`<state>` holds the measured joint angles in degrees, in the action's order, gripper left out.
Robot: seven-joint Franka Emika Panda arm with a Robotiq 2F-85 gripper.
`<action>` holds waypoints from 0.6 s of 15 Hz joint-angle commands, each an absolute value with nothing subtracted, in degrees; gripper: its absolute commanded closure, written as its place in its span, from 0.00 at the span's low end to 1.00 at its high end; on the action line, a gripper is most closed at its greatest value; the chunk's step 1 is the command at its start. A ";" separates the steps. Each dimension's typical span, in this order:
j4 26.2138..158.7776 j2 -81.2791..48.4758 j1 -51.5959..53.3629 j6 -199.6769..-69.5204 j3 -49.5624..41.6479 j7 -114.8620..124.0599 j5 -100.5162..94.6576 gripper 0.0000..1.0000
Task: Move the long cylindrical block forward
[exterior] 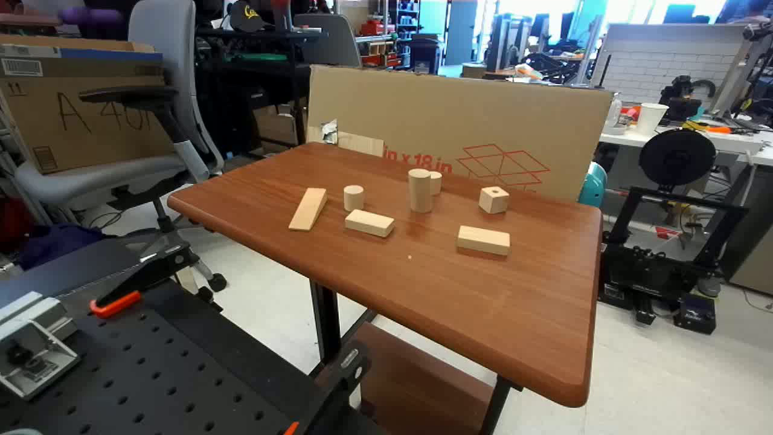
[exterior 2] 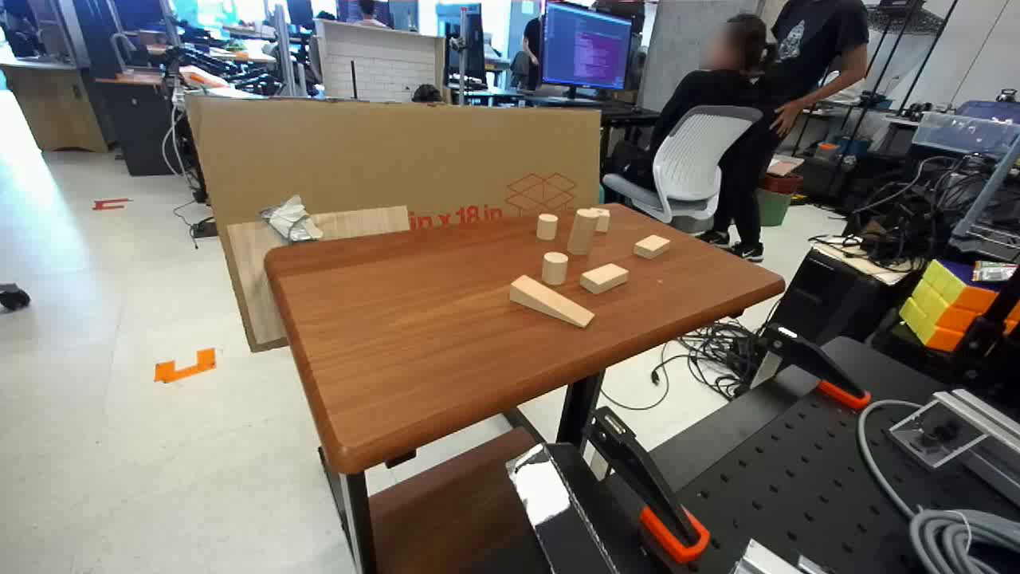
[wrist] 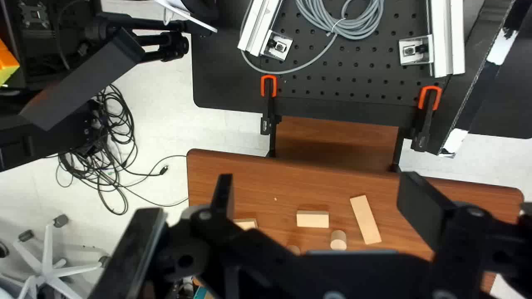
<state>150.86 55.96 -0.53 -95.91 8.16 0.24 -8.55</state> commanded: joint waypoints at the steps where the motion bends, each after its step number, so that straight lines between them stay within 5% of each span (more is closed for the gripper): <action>1: 150.70 55.71 0.98 -95.64 7.14 1.25 -9.42 0.00; 9: 151.11 55.39 0.81 -96.43 7.01 1.73 -9.13 0.00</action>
